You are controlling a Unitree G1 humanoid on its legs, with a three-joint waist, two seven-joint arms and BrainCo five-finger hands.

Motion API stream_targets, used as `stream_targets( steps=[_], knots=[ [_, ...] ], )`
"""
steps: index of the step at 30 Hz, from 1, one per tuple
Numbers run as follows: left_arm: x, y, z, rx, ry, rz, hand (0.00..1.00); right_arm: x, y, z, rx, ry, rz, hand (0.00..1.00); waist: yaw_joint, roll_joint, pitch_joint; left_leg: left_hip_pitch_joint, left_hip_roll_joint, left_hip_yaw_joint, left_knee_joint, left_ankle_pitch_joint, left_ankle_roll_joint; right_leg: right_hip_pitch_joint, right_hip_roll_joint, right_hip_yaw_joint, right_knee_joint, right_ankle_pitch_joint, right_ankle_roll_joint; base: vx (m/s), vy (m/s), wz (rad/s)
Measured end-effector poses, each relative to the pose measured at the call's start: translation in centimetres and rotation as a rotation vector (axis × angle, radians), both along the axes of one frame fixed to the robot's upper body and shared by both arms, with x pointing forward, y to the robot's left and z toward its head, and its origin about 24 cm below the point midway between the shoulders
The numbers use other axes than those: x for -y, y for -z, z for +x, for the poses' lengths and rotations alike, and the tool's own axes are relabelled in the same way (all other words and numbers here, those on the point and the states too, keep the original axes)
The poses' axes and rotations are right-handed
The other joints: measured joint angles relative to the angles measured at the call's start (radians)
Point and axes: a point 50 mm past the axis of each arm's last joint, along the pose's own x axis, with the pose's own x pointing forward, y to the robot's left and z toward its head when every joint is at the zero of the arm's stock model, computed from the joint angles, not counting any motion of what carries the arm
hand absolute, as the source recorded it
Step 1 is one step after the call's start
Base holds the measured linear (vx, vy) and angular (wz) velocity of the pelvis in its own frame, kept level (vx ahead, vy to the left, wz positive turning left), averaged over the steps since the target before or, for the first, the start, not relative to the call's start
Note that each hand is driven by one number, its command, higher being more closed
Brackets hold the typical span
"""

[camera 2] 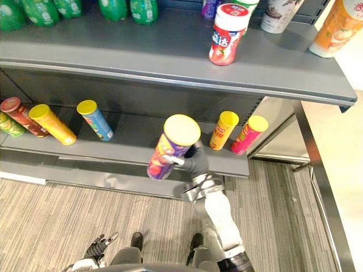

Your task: Put the gum and the chips on the shelf.

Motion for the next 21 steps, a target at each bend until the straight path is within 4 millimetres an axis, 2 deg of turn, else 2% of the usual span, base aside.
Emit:
stream_targets(
  steps=[5,6,8,11,14,15,18,21],
  knots=[
    [1.3,-1.5,3.3,0.13,0.101,0.023,0.0,-2.3,0.9,1.1,-0.017,-0.054,-0.1,1.0,0.02,-0.002,0.002,-0.05,-0.035,-0.031,0.005,0.022,0.01,-0.046,-0.04,-0.027,0.055,-0.005,0.006,-0.08,0.024,0.25],
    [1.9,-2.0,4.3,0.178,0.127,0.021,0.0,-2.7,0.8,1.8,-0.007,-0.052,-0.13,1.0,0.033,-0.006,0.007,-0.06,-0.048,-0.035,0.01,0.026,0.014,-0.062,-0.055,-0.026,0.078,-0.01,0.008,-0.07,0.032,0.19],
    [2.4,-2.6,5.4,0.222,0.15,0.018,0.0,-3.0,0.6,2.6,-0.002,-0.036,-0.152,1.0,0.04,-0.006,0.02,-0.075,-0.063,-0.049,0.028,0.026,0.015,-0.073,-0.073,-0.032,0.105,-0.018,0.011,-0.07,0.042,0.23],
    [2.8,-4.3,7.9,0.339,0.156,0.03,0.0,-3.6,-0.7,5.1,0.041,0.033,-0.198,1.0,0.049,-0.001,0.073,-0.136,-0.095,-0.072,0.087,0.021,0.022,-0.123,-0.112,-0.04,0.179,-0.038,0.014,-0.13,0.042,0.28],
    [3.3,-5.9,10.0,0.425,0.182,0.04,0.0,-2.8,-1.9,7.7,0.065,0.146,-0.242,1.0,0.068,0.022,0.133,-0.195,-0.108,-0.08,0.134,0.016,0.023,-0.162,-0.138,-0.055,0.226,-0.054,0.018,-0.15,0.04,0.32],
    [3.5,-6.6,10.7,0.463,0.187,0.04,0.0,-1.9,-2.3,8.9,0.064,0.219,-0.272,1.0,0.076,0.029,0.15,-0.218,-0.111,-0.08,0.15,0.018,0.027,-0.177,-0.149,-0.067,0.246,-0.064,0.022,-0.1,0.014,0.32],
    [3.2,-8.0,12.0,0.541,0.187,0.063,0.0,0.3,-3.8,11.7,0.038,0.392,-0.277,1.0,0.104,0.043,0.184,-0.27,-0.119,-0.084,0.181,0.029,0.029,-0.229,-0.168,-0.076,0.294,-0.075,0.015,-0.05,0.001,0.26],
    [2.9,-8.7,12.5,0.577,0.172,0.083,0.0,2.1,-5.8,13.3,0.045,0.518,-0.24,1.0,0.11,0.059,0.225,-0.298,-0.124,-0.099,0.191,0.04,0.026,-0.25,-0.181,-0.087,0.318,-0.077,0.01,-0.03,-0.022,0.18]
  ],
)
